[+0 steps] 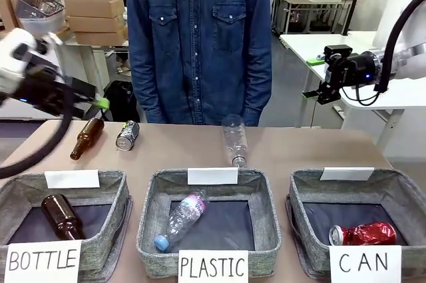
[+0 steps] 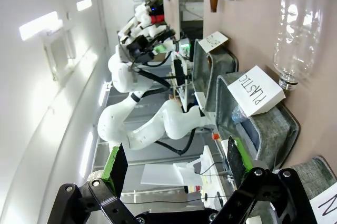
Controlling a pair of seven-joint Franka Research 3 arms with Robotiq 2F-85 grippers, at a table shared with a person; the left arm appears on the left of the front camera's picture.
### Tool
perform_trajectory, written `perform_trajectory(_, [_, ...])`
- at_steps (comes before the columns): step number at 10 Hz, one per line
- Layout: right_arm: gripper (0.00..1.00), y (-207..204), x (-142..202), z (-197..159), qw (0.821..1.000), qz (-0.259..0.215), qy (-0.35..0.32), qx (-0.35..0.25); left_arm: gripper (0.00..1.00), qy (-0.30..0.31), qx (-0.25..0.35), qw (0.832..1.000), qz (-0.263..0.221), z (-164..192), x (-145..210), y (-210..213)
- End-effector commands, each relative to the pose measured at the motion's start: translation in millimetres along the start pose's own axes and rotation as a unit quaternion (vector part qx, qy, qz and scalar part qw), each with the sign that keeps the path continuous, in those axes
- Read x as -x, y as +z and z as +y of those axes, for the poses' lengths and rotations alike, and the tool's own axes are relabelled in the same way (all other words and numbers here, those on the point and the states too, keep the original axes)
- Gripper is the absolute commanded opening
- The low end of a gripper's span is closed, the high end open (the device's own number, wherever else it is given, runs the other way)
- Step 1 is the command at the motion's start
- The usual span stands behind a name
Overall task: Sort the can waste into the basket.
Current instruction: Pick up the can waste from the table and place it in the right Fabric basket.
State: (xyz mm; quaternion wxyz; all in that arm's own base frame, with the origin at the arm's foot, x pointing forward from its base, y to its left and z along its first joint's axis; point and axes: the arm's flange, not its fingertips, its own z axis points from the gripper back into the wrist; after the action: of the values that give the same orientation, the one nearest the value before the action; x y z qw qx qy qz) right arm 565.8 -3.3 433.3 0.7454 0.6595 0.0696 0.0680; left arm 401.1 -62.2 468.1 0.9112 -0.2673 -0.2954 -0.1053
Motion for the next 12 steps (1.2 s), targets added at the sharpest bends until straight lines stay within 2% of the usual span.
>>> perform_trajectory(1, [1.0,1.0,3.1,2.2,1.0,0.008,0.011,0.005,1.0,-0.079,-0.073,0.994,0.013,2.0,-14.7,-42.2])
perform_trajectory(2, [1.0,1.0,3.1,2.2,1.0,0.008,0.011,0.005,1.0,-0.117,-0.075,0.989,0.056,2.6,-19.3,-69.3])
perform_trajectory(3, [1.0,1.0,3.1,2.2,1.0,0.008,0.011,0.005,1.0,-0.145,-0.087,0.983,0.076,6.0,-28.4,-92.7])
perform_trajectory(5, [1.0,1.0,3.1,2.2,1.0,0.008,0.011,0.005,1.0,-0.145,-0.105,0.976,0.123,26.4,-47.5,-139.9])
perform_trajectory(6, [1.0,1.0,3.1,2.2,1.0,0.008,0.011,0.005,1.0,-0.133,-0.107,0.975,0.14,35.5,-53.6,-159.0])
perform_trajectory(8, [1.0,1.0,3.1,2.2,1.0,0.008,0.011,0.005,1.0,-0.064,-0.09,0.982,0.155,54.9,-67.9,-190.8])
perform_trajectory(12, [1.0,1.0,3.1,2.2,1.0,0.008,0.011,0.005,1.0,-0.025,-0.162,0.976,0.145,80.7,-77.6,-218.7])
